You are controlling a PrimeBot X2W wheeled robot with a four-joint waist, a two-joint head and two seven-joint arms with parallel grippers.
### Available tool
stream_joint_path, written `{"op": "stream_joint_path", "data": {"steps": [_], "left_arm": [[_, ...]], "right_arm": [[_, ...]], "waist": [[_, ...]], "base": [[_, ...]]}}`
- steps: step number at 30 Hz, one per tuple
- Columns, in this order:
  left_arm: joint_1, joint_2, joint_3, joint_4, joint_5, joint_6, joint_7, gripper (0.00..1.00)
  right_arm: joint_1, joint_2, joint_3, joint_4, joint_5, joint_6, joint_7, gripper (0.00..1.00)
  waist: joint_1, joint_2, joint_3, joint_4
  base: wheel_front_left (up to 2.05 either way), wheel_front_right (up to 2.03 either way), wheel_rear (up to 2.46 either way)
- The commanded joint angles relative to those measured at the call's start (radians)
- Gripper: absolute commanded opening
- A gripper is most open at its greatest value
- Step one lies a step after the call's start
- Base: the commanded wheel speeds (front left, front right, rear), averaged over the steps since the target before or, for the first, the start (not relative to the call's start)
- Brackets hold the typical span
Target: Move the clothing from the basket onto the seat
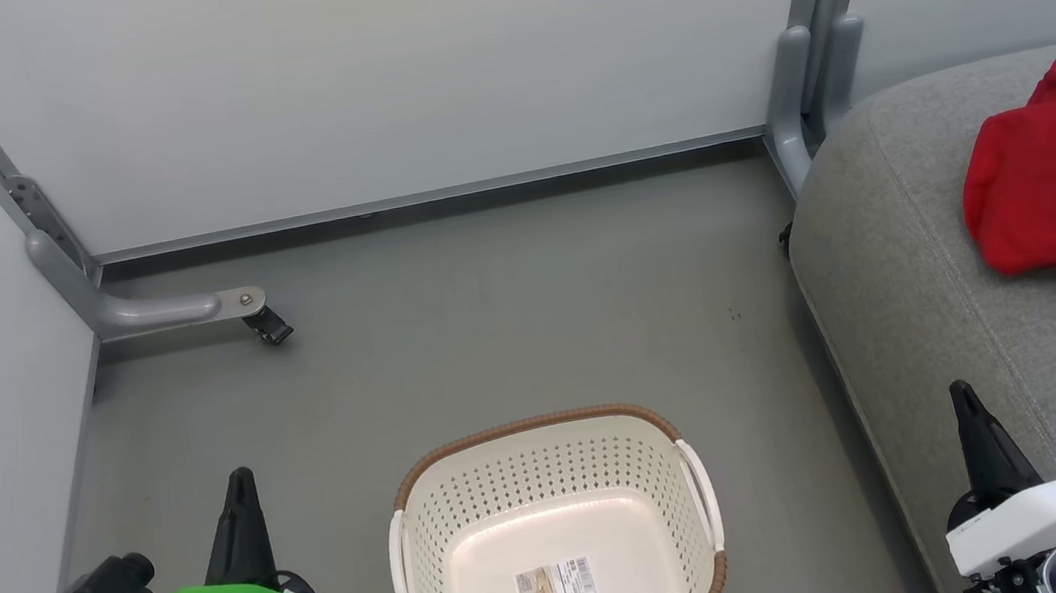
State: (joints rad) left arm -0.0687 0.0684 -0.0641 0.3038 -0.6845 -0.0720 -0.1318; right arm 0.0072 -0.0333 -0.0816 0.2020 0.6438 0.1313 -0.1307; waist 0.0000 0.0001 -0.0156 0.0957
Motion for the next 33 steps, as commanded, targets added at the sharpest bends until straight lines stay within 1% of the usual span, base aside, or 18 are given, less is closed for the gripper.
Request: {"op": "stream_joint_path", "data": {"steps": [1, 15, 33], "left_arm": [[-0.026, -0.002, 0.011, -0.016, -0.035, -0.007, 0.009, 0.00], [-0.032, -0.005, 0.047, -0.026, -0.222, -0.018, 0.059, 0.00], [-0.038, -0.008, 0.086, -0.036, -0.424, -0.030, 0.113, 0.00]], "right_arm": [[-0.029, -0.010, -0.005, -0.008, 0.038, 0.000, 0.009, 0.00], [-0.050, -0.012, -0.011, 0.002, 0.233, 0.000, 0.059, 0.00], [-0.071, -0.014, -0.018, 0.014, 0.444, 0.000, 0.113, 0.00]], "waist": [[0.0000, -0.0001, 0.000, -0.001], [0.0000, -0.0001, 0.003, -0.015], [0.0000, -0.0001, 0.006, -0.033]], "base": [[0.00, 0.00, 0.00], [0.00, 0.00, 0.00], [0.00, 0.00, 0.00]]}}
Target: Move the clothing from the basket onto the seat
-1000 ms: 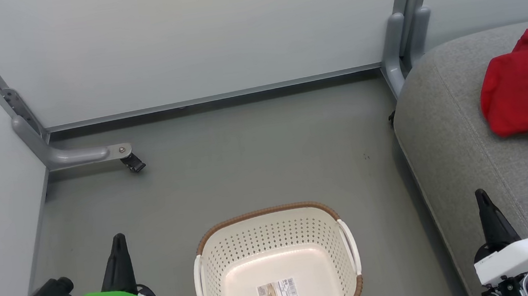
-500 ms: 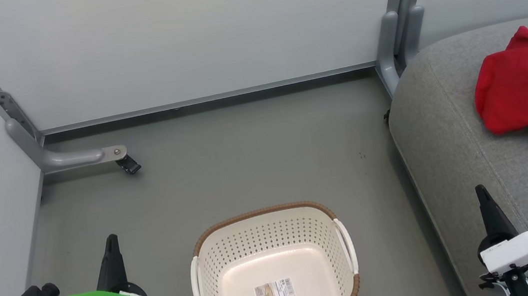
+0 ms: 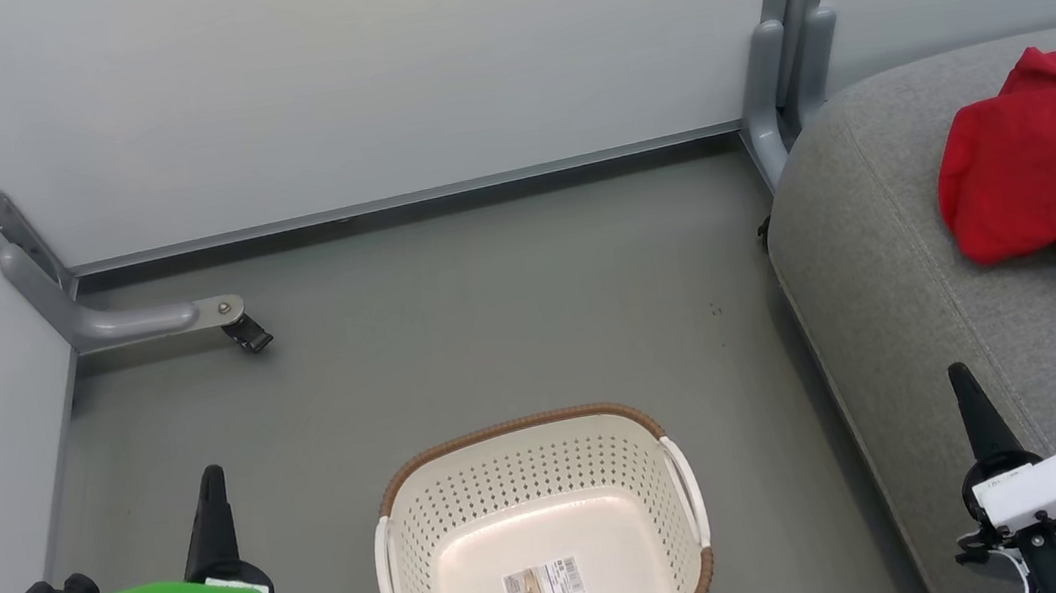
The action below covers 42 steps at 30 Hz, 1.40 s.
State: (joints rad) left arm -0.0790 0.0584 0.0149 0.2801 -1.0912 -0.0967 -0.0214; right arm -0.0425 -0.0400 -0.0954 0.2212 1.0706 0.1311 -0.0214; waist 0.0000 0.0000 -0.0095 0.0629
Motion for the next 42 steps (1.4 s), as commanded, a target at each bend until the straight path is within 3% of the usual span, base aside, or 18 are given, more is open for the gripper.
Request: {"op": "stream_joint_path", "data": {"steps": [1, 42], "left_arm": [[-0.028, 0.002, 0.008, -0.013, -0.027, -0.006, 0.005, 0.00], [-0.037, -0.005, 0.076, -0.029, -0.383, -0.028, 0.101, 0.00]], "right_arm": [[-0.023, -0.008, -0.004, -0.004, 0.026, 0.000, 0.006, 0.00], [-0.058, -0.011, -0.016, 0.018, 0.397, 0.000, 0.101, 0.00]], "waist": [[0.0000, 0.0000, 0.000, -0.001], [0.0000, 0.0000, 0.008, -0.042]], "base": [[0.00, 0.00, 0.00], [0.00, 0.00, 0.00]]}}
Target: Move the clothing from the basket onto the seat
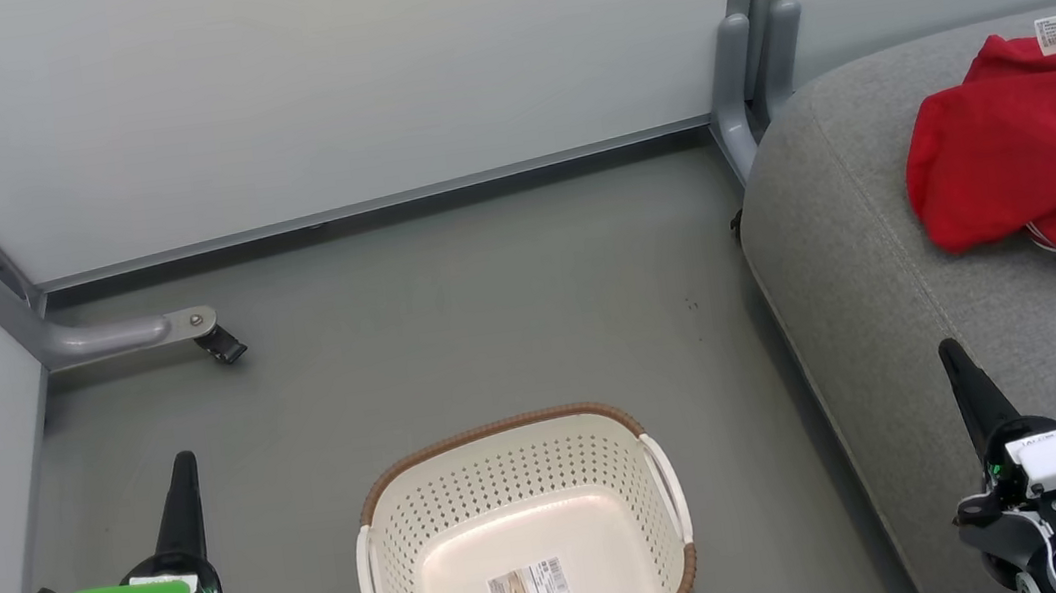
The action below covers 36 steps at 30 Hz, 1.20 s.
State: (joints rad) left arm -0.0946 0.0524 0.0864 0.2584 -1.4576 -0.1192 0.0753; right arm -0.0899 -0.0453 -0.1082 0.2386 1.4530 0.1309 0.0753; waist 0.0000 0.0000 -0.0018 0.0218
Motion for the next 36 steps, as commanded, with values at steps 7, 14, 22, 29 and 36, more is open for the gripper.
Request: {"op": "stream_joint_path", "data": {"steps": [7, 14, 22, 29, 36], "left_arm": [[-0.023, -0.001, 0.015, -0.010, -0.067, -0.009, 0.019, 0.00], [-0.023, -0.002, 0.024, -0.012, -0.113, -0.013, 0.031, 0.00], [-0.022, -0.003, 0.032, -0.013, -0.157, -0.015, 0.043, 0.00], [-0.022, -0.002, 0.032, -0.013, -0.156, -0.014, 0.043, 0.00], [-0.022, -0.002, 0.032, -0.013, -0.156, -0.014, 0.043, 0.00]], "right_arm": [[-0.017, -0.007, -0.005, 0.003, 0.067, 0.000, 0.018, 0.00], [-0.022, -0.007, -0.007, 0.007, 0.117, 0.000, 0.031, 0.00], [-0.026, -0.008, -0.008, 0.010, 0.163, 0.000, 0.043, 0.00], [-0.024, -0.008, -0.008, 0.009, 0.161, 0.000, 0.043, 0.00], [-0.024, -0.008, -0.008, 0.009, 0.161, 0.000, 0.043, 0.00]], "waist": [[0.0000, 0.0000, 0.001, -0.008], [0.0000, 0.0000, 0.003, -0.015], [0.0000, 0.0000, 0.004, -0.022], [0.0000, 0.0000, 0.004, -0.022], [0.0000, 0.0000, 0.004, -0.022]], "base": [[0.00, 0.00, 0.00], [0.00, 0.00, 0.00], [0.00, 0.00, 0.00], [0.00, 0.00, 0.00], [0.00, 0.00, 0.00]]}}
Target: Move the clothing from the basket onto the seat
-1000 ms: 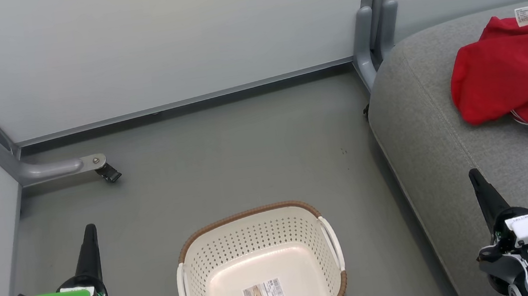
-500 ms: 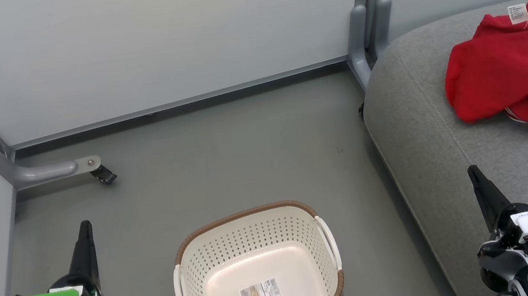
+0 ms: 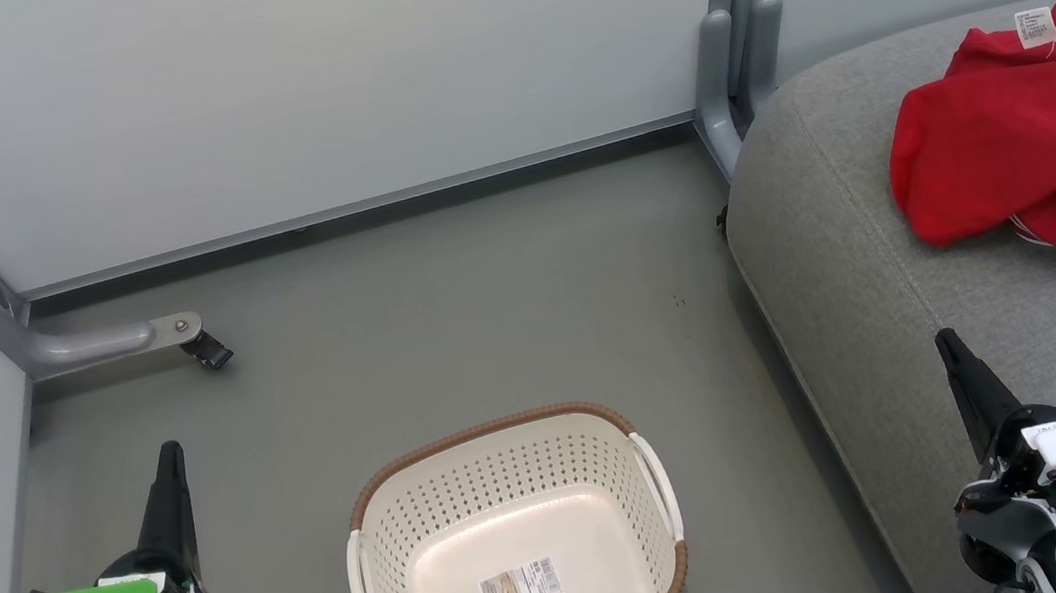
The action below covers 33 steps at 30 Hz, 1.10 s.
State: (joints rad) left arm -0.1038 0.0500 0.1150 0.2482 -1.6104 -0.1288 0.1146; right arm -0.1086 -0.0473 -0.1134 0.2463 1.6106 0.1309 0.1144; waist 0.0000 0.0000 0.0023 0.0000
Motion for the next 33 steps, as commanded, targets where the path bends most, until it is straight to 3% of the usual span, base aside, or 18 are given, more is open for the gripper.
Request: {"op": "stream_joint_path", "data": {"steps": [1, 33], "left_arm": [[-0.013, 0.000, 0.003, -0.003, -0.004, -0.005, 0.004, 0.00], [-0.013, 0.000, 0.003, -0.003, -0.004, -0.005, 0.003, 0.00]], "right_arm": [[-0.005, -0.006, -0.002, 0.002, 0.004, 0.000, 0.004, 0.00], [-0.005, -0.006, -0.002, 0.002, 0.004, 0.000, 0.003, 0.00]], "waist": [[0.0000, 0.0000, 0.000, 0.000], [0.0000, 0.0000, 0.000, 0.000]], "base": [[0.00, 0.00, 0.00], [0.00, 0.00, 0.00]]}}
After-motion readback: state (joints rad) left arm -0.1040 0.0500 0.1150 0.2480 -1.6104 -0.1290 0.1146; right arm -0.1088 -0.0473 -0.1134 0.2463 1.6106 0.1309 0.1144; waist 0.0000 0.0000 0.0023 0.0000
